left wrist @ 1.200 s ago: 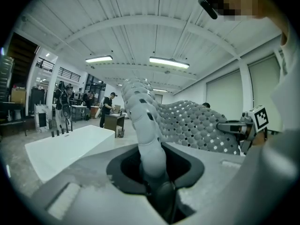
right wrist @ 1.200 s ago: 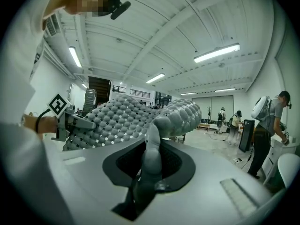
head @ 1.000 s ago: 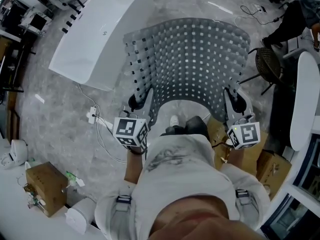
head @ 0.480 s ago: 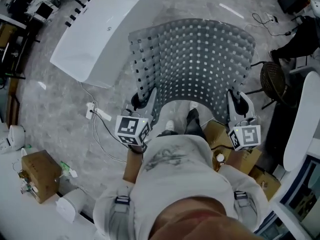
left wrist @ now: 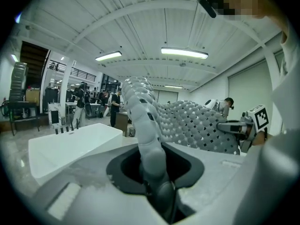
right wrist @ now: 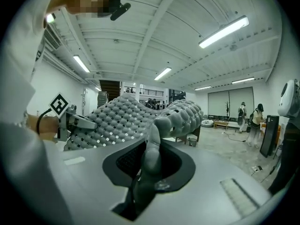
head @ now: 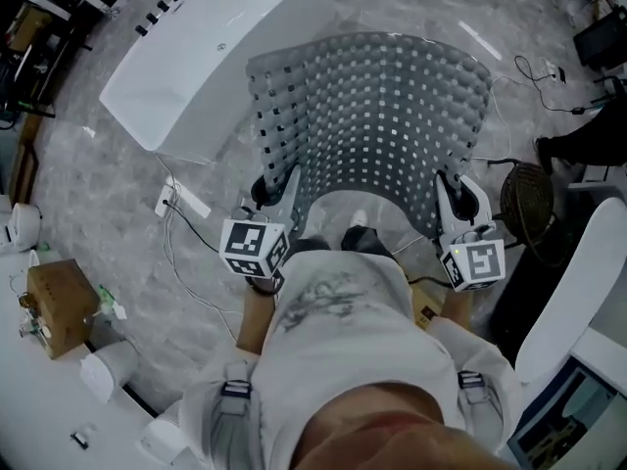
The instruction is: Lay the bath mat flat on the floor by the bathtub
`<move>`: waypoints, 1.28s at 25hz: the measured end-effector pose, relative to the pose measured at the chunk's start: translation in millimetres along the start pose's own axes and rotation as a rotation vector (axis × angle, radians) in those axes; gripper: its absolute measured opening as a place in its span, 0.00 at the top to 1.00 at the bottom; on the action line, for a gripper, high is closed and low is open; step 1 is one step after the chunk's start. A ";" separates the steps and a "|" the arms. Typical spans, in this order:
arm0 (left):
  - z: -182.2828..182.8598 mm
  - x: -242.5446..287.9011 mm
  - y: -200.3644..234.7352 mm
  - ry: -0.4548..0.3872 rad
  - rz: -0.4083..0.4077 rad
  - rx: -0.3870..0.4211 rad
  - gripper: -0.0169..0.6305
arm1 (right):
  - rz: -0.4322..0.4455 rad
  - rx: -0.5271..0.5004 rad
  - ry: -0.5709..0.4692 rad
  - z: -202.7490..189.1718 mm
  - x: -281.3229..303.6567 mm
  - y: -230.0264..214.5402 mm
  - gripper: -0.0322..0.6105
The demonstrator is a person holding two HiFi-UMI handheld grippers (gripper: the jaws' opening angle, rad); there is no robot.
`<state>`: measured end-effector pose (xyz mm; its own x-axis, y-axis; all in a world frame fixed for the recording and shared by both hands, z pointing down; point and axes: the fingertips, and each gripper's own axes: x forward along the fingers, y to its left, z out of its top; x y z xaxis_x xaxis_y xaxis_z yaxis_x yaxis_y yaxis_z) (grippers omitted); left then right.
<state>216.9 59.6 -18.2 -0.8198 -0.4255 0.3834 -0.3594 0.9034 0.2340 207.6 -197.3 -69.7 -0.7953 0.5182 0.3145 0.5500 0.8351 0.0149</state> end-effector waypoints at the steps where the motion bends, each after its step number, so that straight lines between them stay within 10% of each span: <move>1: -1.4 0.1 0.7 -0.006 0.009 -0.004 0.82 | 0.011 -0.007 -0.005 0.3 1.9 -2.4 0.86; 25: -8.0 27.2 -1.8 -0.073 0.097 -0.079 0.82 | 0.113 -0.092 -0.036 11.8 37.4 -41.4 0.86; 32: -17.6 -75.1 -49.2 -0.019 -0.189 0.108 0.82 | -0.194 0.016 -0.100 -12.0 -130.3 63.3 0.86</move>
<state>303.9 46.2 -42.8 -0.7410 -0.5880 0.3243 -0.5527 0.8083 0.2027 349.1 -214.2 -98.3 -0.9077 0.3625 0.2113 0.3805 0.9234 0.0506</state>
